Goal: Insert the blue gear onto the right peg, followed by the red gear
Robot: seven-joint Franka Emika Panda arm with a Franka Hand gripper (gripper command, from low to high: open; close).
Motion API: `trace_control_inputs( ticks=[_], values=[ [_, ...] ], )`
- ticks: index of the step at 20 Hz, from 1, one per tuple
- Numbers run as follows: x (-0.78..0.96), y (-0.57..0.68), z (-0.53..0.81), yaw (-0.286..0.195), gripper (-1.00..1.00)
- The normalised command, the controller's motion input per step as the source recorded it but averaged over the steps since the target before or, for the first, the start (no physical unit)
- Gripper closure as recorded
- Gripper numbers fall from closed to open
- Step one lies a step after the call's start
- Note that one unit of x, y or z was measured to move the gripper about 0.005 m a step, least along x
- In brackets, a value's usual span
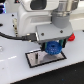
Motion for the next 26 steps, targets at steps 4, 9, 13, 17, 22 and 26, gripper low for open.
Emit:
trace_control_inputs(
  ticks=[4, 9, 13, 17, 22, 26],
  values=[
    [0.06, -0.01, -0.01, 0.0, 1.0],
    [0.11, 0.02, -0.14, 0.0, 1.0],
    [0.1, 0.0, -0.12, 0.0, 1.0],
    [0.13, 0.0, -0.09, 0.0, 1.0],
    [0.11, 0.02, -0.08, 0.0, 1.0],
    [0.07, 0.01, -0.05, 0.0, 1.0]
  ],
)
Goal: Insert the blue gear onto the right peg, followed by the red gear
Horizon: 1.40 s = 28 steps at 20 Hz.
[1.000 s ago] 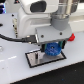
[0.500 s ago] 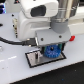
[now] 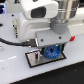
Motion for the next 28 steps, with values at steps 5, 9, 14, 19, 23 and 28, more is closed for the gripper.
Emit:
trace_control_inputs(
  ticks=[5, 9, 14, 19, 23, 28],
  values=[
    [0.08, 0.02, -0.09, 0.0, 1.0],
    [0.07, 0.06, -0.02, 0.0, 1.0],
    [0.04, 0.08, 0.04, 0.0, -1.0],
    [-0.01, 0.11, 0.31, 0.0, -1.0],
    [-0.17, 0.13, 0.55, 0.0, -1.0],
    [-0.42, 0.21, 0.36, 0.0, -1.0]
  ],
)
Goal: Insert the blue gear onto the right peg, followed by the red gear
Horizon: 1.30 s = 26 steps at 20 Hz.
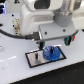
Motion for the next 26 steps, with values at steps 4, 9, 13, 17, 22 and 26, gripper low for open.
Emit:
trace_control_inputs(
  ticks=[4, 9, 13, 17, 22, 26],
  values=[
    [-0.51, 0.33, 0.17, 0.0, -1.0],
    [-0.74, 0.26, 0.05, 0.0, -1.0],
    [-0.81, 0.17, 0.01, 0.0, -1.0],
    [0.04, 0.38, 0.01, 0.0, -1.0],
    [0.36, 0.28, 0.02, 0.0, -1.0],
    [0.31, 0.35, 0.09, 0.0, -1.0]
  ],
)
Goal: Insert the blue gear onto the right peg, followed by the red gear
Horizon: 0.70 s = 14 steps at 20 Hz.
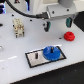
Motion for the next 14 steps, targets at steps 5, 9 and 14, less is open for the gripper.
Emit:
trace_control_inputs(
  ticks=[5, 9, 14],
  values=[
    [0.44, 0.48, 0.06, 0.0, -1.0],
    [0.22, 0.17, 0.02, 0.0, -1.0],
    [0.11, 0.19, 0.02, 0.0, -1.0]
  ],
)
